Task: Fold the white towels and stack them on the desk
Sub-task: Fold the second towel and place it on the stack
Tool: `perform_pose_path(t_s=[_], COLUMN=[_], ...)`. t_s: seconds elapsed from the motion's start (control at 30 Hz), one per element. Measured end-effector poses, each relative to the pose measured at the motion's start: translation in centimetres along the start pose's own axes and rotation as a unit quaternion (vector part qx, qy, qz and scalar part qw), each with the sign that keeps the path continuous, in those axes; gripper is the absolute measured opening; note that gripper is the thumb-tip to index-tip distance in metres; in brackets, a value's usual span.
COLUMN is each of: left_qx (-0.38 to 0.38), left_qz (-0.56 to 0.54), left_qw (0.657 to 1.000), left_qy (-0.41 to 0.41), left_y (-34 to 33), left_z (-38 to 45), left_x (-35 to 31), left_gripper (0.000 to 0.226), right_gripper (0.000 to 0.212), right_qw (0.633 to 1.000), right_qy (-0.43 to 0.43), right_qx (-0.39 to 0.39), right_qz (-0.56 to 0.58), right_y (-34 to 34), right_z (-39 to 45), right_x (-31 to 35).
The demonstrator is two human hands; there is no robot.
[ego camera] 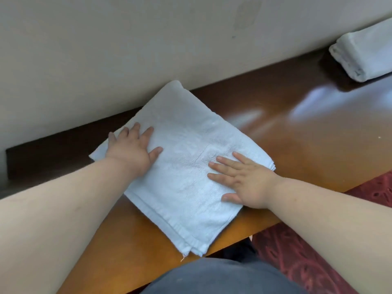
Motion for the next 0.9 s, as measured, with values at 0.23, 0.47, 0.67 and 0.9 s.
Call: perform_pose_path(t_s=[0.23,0.47,0.67,0.9], left_qx=[0.060,0.127,-0.047,-0.076], left_qz=[0.069,0.039,-0.125,-0.131], left_qw=[0.992,0.981,0.987,0.985], left_qy=[0.082,0.141,0.086,0.078], left_y=[-1.9,-2.8,2.5,1.7], left_z=[-8.3,-15.8,-12.2,-1.8], left_x=[-3.1,-10.0,-12.2,-9.0], left_gripper=[0.094,0.100,0.074,0.073], right_gripper=[0.076,0.058,0.057,0.071], right_qw=[0.996,0.988,0.958,0.948], right_qy=[-0.015,-0.153,-0.112,-0.218], right_qx=[0.027,-0.020,-0.182,-0.167], right_qz=[-0.086,-0.014,0.190,0.160], right_y=[2.4,6.7,7.9,7.0], right_z=[-0.6,0.6,0.9,5.5], right_x=[-6.9,-9.3,-1.9,-7.2])
Point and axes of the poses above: each hand's wrist, its own z-axis towards the middle knuckle, its own y-axis out of the back of the hand, x = y × z, the point moved 8 cm from there along z, towards the middle knuckle, and after that the axes turned 3 degrees about z, right-handed, at the moved point
